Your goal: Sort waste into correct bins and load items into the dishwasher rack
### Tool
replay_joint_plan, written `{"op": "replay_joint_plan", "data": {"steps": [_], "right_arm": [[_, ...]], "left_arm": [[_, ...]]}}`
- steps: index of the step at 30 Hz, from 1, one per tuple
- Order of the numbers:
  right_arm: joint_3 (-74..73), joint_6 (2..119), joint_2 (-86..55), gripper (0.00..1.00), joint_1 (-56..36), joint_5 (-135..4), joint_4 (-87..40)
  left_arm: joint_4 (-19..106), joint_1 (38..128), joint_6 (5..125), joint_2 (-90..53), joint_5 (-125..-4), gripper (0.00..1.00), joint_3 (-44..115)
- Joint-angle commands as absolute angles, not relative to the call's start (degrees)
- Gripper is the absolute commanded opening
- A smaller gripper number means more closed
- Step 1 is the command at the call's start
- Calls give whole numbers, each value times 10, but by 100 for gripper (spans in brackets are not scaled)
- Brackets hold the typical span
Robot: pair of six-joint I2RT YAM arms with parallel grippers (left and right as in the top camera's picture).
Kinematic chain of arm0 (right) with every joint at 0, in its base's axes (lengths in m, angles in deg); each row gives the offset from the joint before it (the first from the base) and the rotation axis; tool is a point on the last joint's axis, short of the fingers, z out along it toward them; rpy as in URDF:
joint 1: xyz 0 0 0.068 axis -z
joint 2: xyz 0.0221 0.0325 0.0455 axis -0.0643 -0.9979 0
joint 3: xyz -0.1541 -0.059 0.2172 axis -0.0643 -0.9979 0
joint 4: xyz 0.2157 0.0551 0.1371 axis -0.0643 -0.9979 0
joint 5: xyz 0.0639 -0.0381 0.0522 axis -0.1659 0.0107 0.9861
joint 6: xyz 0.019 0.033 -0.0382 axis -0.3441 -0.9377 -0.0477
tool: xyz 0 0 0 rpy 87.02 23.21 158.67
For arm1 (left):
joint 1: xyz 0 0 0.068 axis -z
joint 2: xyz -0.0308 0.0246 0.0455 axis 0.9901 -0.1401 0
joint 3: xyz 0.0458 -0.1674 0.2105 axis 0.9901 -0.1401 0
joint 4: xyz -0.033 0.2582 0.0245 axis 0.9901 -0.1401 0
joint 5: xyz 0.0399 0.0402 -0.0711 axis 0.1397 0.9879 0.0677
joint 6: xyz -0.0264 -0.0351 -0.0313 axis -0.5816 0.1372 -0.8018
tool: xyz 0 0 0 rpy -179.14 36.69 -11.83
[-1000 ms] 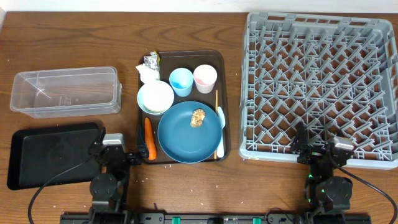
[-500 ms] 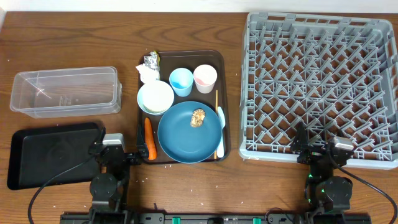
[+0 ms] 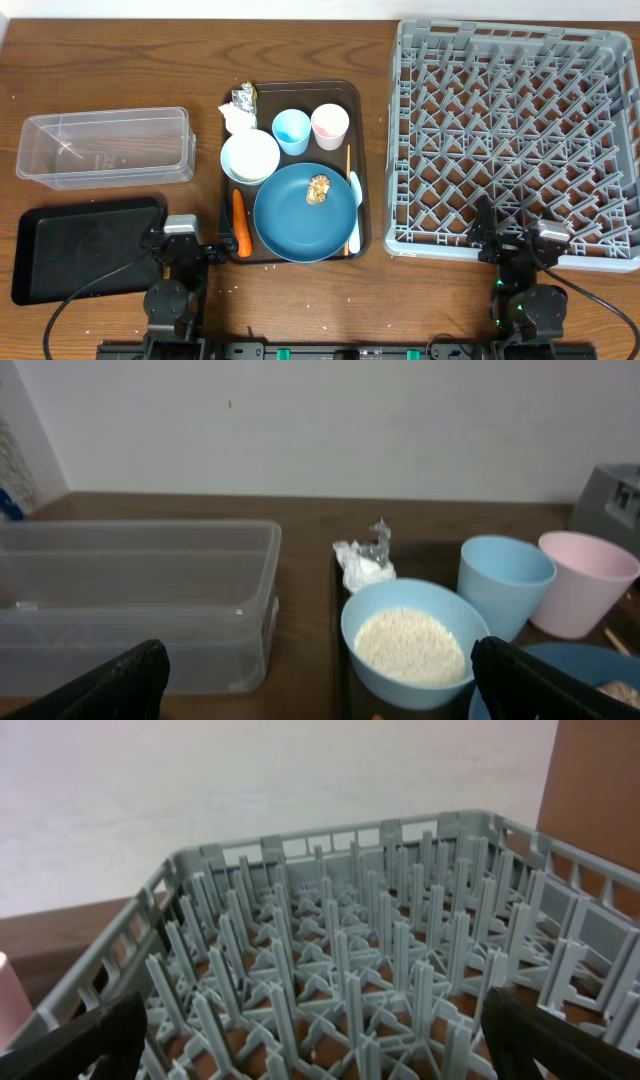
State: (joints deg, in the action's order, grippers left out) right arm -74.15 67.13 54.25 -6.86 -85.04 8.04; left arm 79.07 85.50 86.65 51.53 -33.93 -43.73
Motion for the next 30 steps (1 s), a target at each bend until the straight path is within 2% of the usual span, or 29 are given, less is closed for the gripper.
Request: {"op": "replay_joint_plan", "data": {"steps": [1, 7, 12, 18, 23, 30], "right_arm": [[-742, 631, 540, 99, -59, -839, 86], [-742, 627, 540, 99, -59, -840, 103], [-740, 632, 540, 99, -59, -748, 156], [-662, 640, 518, 99, -59, -713, 130], [-524, 643, 403, 99, -59, -705, 59], [-283, 649, 162, 99, -59, -647, -77]], "left_arm": [[797, 856, 878, 515, -330, 98, -445], [796, 856, 878, 515, -329, 98, -445], [817, 856, 874, 515, -331, 98, -433], [771, 856, 874, 506, -324, 98, -332], [641, 856, 872, 419, -309, 98, -184], [505, 856, 844, 217, -319, 98, 14]]}}
